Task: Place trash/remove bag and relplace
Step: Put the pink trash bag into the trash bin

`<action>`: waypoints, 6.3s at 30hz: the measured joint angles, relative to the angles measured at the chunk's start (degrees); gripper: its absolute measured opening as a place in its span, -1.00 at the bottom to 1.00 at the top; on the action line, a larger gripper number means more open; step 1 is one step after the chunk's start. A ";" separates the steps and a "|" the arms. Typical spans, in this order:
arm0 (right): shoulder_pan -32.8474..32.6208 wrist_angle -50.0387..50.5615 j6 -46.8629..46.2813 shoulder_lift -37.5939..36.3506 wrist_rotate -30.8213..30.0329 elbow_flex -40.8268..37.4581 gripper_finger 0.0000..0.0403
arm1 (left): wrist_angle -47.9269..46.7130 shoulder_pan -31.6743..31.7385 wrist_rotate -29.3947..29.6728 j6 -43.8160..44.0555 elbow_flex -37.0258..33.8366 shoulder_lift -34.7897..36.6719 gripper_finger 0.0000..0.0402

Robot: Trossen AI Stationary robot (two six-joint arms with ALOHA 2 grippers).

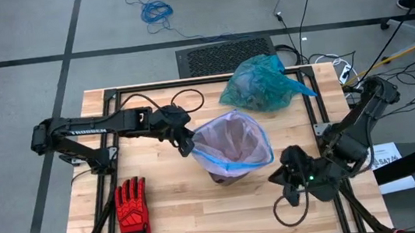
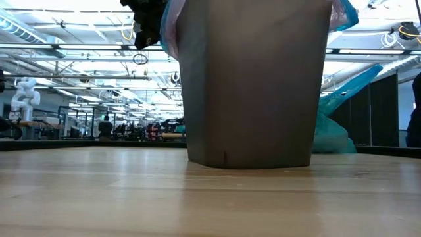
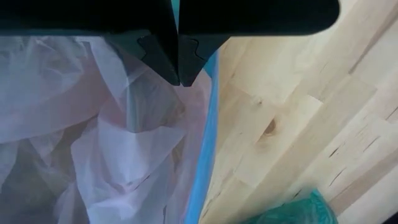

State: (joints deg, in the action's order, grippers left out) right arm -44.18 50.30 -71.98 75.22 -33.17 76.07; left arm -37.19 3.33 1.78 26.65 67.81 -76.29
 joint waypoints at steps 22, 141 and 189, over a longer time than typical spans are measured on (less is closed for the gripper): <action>25.86 -38.79 29.35 10.16 25.68 0.04 -1.00 | -3.04 -0.48 0.05 -0.02 0.00 0.00 -1.00; 25.72 -9.02 16.86 20.31 20.05 8.87 -1.00 | 18.45 -12.59 2.60 2.99 0.74 3.06 -1.00; 26.22 -12.00 18.51 20.24 20.89 8.94 -1.00 | 23.42 -10.21 -5.15 2.62 -3.98 1.15 -1.00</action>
State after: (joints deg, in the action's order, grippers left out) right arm -17.97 38.29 -53.47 95.46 -12.28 85.01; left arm -13.77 -6.88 -3.37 29.28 63.83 -75.15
